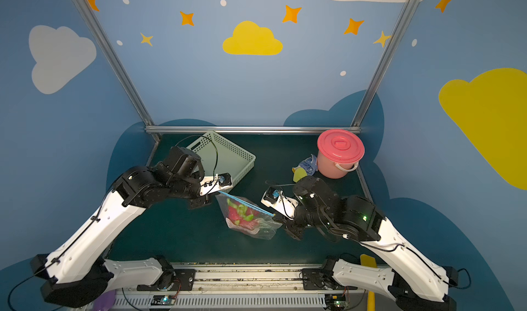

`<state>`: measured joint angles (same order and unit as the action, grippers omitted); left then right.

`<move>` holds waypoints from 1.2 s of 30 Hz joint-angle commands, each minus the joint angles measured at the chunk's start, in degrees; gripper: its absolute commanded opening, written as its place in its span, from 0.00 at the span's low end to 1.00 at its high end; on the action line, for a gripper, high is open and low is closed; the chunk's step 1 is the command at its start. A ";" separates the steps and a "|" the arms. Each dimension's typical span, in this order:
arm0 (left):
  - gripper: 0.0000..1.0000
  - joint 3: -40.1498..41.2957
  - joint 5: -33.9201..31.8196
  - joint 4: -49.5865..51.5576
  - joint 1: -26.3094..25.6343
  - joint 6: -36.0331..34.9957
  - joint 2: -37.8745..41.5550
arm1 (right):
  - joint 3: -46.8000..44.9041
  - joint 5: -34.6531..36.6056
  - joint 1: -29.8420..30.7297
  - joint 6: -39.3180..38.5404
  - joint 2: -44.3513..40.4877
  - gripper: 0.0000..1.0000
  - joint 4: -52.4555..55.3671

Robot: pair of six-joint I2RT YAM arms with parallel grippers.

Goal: Open the zip-top bag and take out the dragon fruit
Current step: Unzip the zipper on the zipper food storage bag, then open the zipper of the food storage bag at the center of the board.

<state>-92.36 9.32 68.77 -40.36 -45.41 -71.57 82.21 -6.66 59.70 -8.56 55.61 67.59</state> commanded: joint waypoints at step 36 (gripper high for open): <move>0.03 1.04 4.26 -1.35 -0.06 -5.76 1.25 | 18.38 -8.49 -5.30 3.10 22.94 0.64 1.86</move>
<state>-91.90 11.97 68.34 -40.29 -51.62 -71.42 99.81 -14.13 54.50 -4.32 78.59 67.18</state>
